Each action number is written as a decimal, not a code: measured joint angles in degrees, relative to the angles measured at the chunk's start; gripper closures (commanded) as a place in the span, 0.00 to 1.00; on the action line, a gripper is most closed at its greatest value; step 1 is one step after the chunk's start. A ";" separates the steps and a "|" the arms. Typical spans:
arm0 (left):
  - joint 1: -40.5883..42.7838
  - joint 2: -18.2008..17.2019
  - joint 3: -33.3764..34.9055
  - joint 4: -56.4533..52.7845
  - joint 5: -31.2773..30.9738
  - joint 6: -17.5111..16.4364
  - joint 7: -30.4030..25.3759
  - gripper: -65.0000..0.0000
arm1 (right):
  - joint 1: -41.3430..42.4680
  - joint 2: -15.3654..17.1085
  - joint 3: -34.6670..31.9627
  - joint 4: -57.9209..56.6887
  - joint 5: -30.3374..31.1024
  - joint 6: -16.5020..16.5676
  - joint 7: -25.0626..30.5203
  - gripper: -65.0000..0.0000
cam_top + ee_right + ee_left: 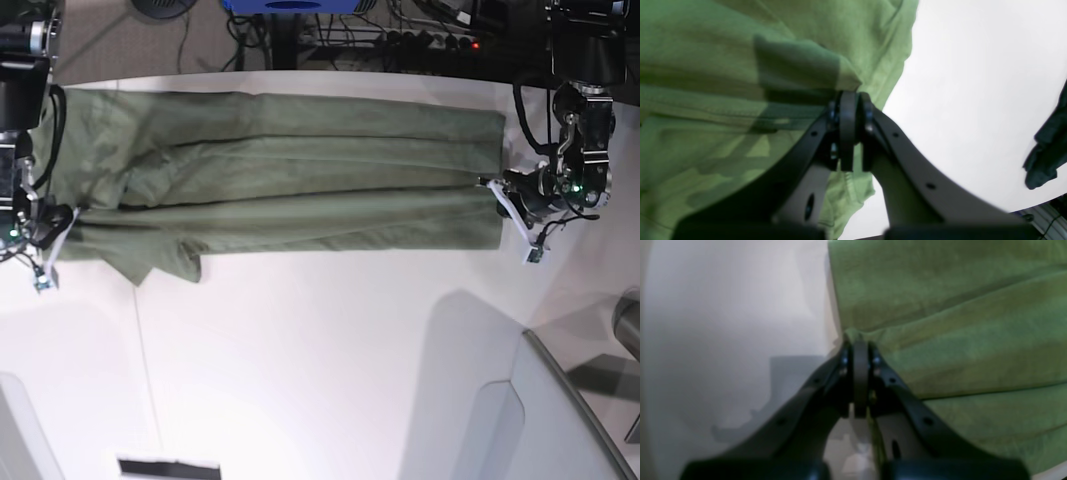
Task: Layout the t-shirt on the table in an organized manner, then fold the t-shirt properly
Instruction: 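Lift the hem with both grippers and fold it over toward the collar edge, then open both grippers and release the folded shirt, then move the right gripper to the folded shirt's end and grasp it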
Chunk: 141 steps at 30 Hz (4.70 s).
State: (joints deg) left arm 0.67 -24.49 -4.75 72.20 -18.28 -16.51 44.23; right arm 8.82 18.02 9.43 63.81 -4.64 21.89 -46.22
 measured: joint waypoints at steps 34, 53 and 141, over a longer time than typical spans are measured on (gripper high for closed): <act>0.83 -0.13 0.46 2.10 0.07 0.00 0.00 1.00 | 0.04 -0.07 0.11 0.24 0.09 0.00 -1.36 0.82; 0.92 0.35 -16.92 8.68 0.26 0.46 3.78 0.19 | -1.05 -2.21 -1.07 23.17 -0.35 4.68 -7.50 0.24; 9.68 5.11 -31.80 10.64 0.72 -23.19 3.58 0.22 | -17.57 -11.45 -3.21 35.43 -0.02 13.11 -20.02 0.95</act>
State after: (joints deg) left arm 10.35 -19.38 -36.56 82.85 -17.56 -39.70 47.81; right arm -8.75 6.57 6.22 99.24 -4.67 35.00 -66.24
